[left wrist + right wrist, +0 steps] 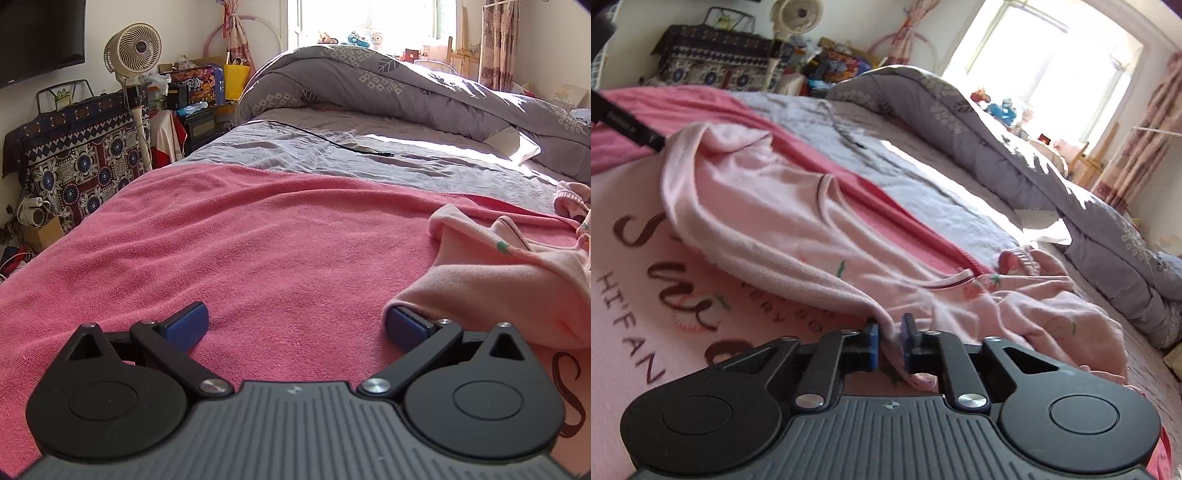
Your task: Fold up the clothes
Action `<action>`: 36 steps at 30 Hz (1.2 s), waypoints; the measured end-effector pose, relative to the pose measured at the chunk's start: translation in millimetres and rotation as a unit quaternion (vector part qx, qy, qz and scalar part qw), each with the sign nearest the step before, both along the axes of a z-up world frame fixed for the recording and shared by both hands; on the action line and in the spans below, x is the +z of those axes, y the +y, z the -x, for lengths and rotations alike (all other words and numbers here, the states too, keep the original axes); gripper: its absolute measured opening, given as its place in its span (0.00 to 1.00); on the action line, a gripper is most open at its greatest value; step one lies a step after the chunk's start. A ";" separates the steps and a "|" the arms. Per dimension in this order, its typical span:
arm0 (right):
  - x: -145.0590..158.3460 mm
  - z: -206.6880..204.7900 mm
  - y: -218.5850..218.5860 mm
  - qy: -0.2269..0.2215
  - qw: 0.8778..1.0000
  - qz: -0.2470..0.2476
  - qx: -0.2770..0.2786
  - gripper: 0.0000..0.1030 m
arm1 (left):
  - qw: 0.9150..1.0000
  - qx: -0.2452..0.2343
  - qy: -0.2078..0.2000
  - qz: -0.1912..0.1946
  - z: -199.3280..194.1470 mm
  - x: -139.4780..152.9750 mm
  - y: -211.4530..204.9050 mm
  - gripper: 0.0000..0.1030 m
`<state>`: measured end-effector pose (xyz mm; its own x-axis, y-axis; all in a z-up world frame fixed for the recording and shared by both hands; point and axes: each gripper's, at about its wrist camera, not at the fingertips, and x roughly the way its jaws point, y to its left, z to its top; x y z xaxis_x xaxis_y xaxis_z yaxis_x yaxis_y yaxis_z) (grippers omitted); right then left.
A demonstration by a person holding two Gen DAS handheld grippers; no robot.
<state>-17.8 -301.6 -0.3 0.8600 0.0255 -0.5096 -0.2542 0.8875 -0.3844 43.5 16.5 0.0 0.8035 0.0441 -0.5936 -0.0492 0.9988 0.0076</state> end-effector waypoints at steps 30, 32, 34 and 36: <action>-6.9 -44.3 -86.1 0.123 0.926 -0.332 -0.134 0.43 | 1.000 -0.004 0.001 0.018 -0.1 0.8 2.9 1.00; -2.5 -45.2 -85.4 0.117 0.921 -0.347 -0.135 0.27 | 1.000 -0.005 -0.001 0.019 0.1 1.7 3.6 1.00; 7.7 -39.9 -93.0 0.105 0.911 -0.374 -0.135 0.26 | 1.000 -0.007 -0.012 0.023 3.5 4.2 4.4 1.00; 21.9 -32.1 -100.3 0.090 0.908 -0.389 -0.130 0.25 | 0.999 -0.016 -0.041 0.033 13.1 12.1 4.7 1.00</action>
<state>14.3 -402.0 21.6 0.7926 0.2453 -0.5582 0.0069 0.9118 0.4105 30.4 21.2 12.1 0.8496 -0.0191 -0.5270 -0.0149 0.9981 -0.0601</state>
